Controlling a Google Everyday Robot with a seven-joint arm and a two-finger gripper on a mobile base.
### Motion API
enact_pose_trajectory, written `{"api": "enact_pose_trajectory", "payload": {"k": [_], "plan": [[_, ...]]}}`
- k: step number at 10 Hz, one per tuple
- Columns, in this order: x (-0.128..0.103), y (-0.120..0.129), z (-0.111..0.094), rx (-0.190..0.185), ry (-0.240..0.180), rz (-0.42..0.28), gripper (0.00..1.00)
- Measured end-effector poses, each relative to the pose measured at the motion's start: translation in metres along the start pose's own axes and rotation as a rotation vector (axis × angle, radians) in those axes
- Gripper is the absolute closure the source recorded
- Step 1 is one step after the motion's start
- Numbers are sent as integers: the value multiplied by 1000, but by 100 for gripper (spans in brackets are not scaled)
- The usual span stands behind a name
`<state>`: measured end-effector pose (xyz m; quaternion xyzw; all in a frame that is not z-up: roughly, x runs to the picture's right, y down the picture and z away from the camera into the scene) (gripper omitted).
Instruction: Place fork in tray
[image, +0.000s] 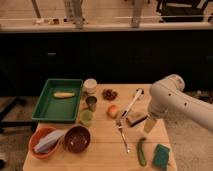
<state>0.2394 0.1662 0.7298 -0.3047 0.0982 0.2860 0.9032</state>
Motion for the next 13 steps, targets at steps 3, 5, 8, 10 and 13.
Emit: {"api": "enact_pose_trajectory", "payload": {"k": [3, 5, 8, 10, 13], "plan": [[-1, 12, 11, -10, -22, 47, 20], [-2, 12, 11, -11, -23, 45, 20], [-3, 12, 11, -8, -22, 48, 20], [-8, 18, 14, 6, -30, 143, 20], [-27, 35, 18, -10, -102, 367, 20]]}}
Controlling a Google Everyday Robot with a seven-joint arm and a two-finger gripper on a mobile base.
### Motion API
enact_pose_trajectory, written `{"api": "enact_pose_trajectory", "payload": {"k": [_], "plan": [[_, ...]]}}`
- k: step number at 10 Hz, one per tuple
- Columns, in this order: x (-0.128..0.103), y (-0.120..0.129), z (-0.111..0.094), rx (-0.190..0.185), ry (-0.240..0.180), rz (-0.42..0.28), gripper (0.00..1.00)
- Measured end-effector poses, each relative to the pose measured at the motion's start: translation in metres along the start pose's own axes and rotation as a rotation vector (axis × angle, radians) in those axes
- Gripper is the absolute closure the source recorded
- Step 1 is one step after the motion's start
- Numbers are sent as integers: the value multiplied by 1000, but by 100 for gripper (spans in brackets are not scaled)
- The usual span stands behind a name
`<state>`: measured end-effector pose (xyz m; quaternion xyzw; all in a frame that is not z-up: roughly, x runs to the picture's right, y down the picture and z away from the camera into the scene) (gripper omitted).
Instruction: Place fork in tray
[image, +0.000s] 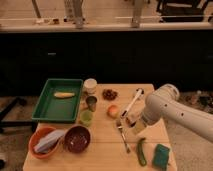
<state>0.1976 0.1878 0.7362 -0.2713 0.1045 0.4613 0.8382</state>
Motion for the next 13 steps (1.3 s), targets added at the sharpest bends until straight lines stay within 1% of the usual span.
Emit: {"api": "enact_pose_trajectory", "payload": {"k": [2, 3, 4, 7, 8, 10, 13], "plan": [[-4, 16, 8, -21, -32, 33, 20], [-5, 22, 15, -25, -38, 49, 20], [-7, 30, 26, -14, -28, 67, 20], [-14, 55, 64, 37, 27, 100, 20], [-16, 59, 69, 45, 37, 112, 20], [-19, 66, 75, 40, 44, 134, 20], [-23, 74, 83, 11, 33, 174, 20]]}}
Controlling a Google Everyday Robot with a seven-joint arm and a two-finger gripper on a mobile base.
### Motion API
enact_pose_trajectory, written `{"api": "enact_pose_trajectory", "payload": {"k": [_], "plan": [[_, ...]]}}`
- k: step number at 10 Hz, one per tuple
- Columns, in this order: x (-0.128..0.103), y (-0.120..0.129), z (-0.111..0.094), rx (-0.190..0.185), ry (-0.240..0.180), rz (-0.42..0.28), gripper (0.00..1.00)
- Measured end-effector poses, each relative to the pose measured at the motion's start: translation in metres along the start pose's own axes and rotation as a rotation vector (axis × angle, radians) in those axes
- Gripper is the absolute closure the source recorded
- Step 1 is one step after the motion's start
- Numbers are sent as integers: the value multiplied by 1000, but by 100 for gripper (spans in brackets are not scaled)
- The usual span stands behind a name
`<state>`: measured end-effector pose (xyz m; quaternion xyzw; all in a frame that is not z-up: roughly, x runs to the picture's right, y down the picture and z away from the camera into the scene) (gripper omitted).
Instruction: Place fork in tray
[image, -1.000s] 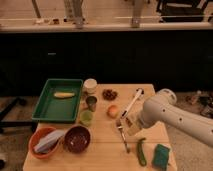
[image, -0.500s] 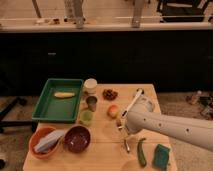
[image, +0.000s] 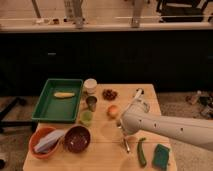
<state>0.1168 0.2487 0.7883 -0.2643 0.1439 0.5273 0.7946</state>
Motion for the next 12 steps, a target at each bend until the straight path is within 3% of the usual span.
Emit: {"api": "enact_pose_trajectory", "payload": {"k": [3, 7, 8, 12], "plan": [[-6, 10, 13, -20, 12, 2, 20], [-8, 17, 27, -20, 47, -9, 20], [-8, 17, 29, -20, 50, -9, 24], [-8, 16, 31, -58, 39, -14, 63]]}}
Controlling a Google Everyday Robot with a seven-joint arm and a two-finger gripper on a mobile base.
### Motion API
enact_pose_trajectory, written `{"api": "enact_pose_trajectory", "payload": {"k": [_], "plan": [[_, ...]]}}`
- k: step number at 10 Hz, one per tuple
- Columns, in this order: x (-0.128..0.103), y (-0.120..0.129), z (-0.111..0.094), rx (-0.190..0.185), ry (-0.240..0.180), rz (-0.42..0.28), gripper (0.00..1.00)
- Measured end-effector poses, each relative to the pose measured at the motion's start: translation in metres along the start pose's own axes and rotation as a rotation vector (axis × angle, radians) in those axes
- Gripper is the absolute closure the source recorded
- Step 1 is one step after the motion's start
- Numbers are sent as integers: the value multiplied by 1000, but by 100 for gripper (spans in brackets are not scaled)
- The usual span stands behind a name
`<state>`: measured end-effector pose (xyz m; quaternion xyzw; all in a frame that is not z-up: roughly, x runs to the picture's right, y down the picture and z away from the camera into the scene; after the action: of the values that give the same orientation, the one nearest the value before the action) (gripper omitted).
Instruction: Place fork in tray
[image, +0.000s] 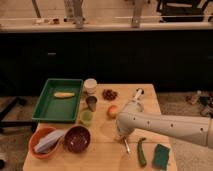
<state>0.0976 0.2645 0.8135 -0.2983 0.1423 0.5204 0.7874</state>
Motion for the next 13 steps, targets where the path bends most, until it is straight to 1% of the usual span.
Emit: {"api": "enact_pose_trajectory", "payload": {"k": [1, 2, 5, 8, 11, 12, 13], "plan": [[1, -1, 0, -10, -4, 1, 72], [0, -1, 0, -17, -7, 0, 79], [0, -1, -1, -30, -13, -4, 80], [1, 1, -4, -26, -23, -15, 80], [0, 2, -30, -4, -67, -33, 80], [0, 3, -48, 4, -94, -44, 80], [-1, 4, -60, 8, -114, -58, 80]]}}
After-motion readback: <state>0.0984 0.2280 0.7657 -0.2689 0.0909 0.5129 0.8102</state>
